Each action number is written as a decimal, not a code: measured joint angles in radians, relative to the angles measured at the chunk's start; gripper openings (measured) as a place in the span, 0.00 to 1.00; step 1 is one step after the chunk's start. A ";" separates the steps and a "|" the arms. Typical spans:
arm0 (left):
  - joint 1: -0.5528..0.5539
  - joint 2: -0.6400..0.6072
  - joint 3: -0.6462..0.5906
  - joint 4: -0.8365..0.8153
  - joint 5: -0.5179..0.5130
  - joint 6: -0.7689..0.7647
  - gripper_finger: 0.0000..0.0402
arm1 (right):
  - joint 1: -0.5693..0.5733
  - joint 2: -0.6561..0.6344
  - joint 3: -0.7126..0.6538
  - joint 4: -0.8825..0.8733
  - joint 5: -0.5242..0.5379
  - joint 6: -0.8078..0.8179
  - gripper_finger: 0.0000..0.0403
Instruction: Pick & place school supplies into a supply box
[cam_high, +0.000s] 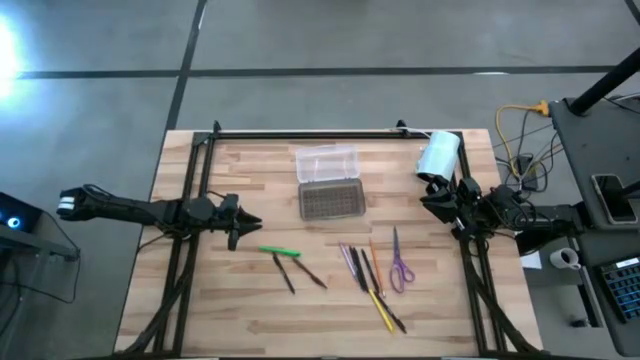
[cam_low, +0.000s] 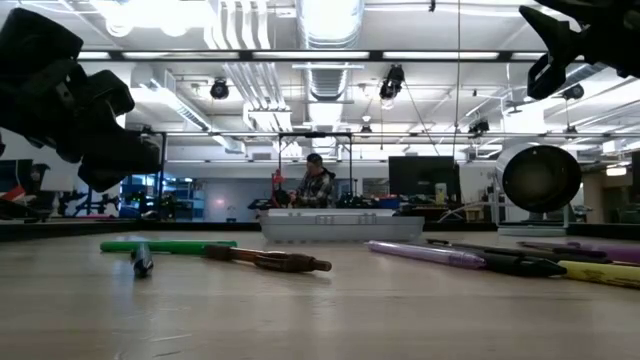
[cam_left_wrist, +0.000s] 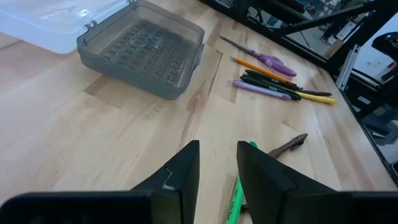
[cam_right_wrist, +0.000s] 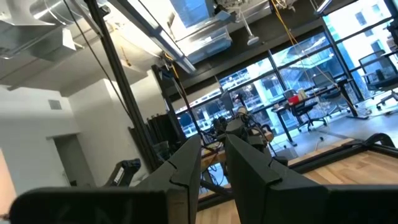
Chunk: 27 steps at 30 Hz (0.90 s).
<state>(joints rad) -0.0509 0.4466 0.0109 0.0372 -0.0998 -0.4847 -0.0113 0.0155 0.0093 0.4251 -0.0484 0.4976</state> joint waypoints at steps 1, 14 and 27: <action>0.000 0.000 0.000 0.000 0.000 0.000 0.23 | 0.000 0.000 0.000 0.003 0.001 0.000 0.17; 0.001 0.000 0.000 0.102 -0.015 -0.513 0.23 | 0.000 0.043 0.000 0.031 0.239 0.465 0.17; 0.000 -0.003 0.008 0.237 -0.144 -0.587 0.23 | 0.000 0.324 0.029 0.224 0.203 0.469 0.17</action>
<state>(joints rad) -0.0505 0.4431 0.0189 0.2745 -0.2440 -1.0721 -0.0109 0.3396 0.0388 0.6494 0.1548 0.9665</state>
